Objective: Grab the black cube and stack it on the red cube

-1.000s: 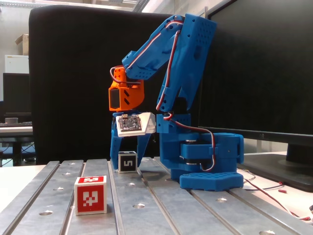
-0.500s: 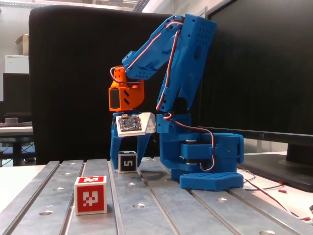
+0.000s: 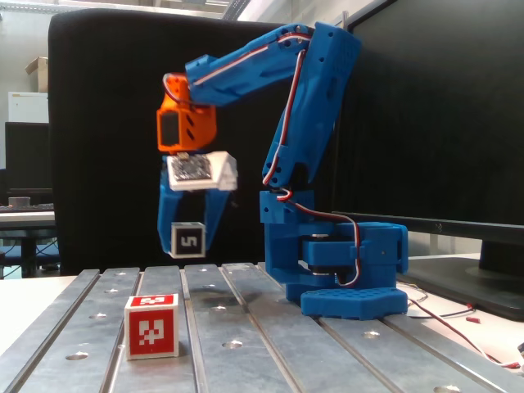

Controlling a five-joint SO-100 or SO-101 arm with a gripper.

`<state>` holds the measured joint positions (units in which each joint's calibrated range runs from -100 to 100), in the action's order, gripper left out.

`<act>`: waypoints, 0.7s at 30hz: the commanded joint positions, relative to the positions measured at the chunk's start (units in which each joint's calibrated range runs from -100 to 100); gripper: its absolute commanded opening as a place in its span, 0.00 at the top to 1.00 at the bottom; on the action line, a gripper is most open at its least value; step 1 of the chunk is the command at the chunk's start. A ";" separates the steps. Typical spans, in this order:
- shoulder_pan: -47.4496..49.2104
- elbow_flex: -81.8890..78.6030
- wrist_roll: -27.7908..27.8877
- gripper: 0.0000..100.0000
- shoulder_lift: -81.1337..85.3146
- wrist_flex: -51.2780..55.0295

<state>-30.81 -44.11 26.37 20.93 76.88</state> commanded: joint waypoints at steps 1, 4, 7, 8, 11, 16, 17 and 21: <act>4.13 6.17 -3.28 0.83 0.79 3.54; 8.19 9.60 -5.70 0.83 0.79 6.45; 12.84 12.23 -9.38 0.83 0.79 8.67; 14.76 12.86 -10.70 0.83 0.79 9.27; 20.96 14.04 -15.32 0.83 0.79 9.78; 30.70 15.03 -22.69 0.83 0.62 10.21; 32.62 15.39 -23.64 0.83 0.54 10.72; 39.56 15.75 -29.95 0.83 0.79 11.66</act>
<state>3.70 -30.80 1.55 20.93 87.97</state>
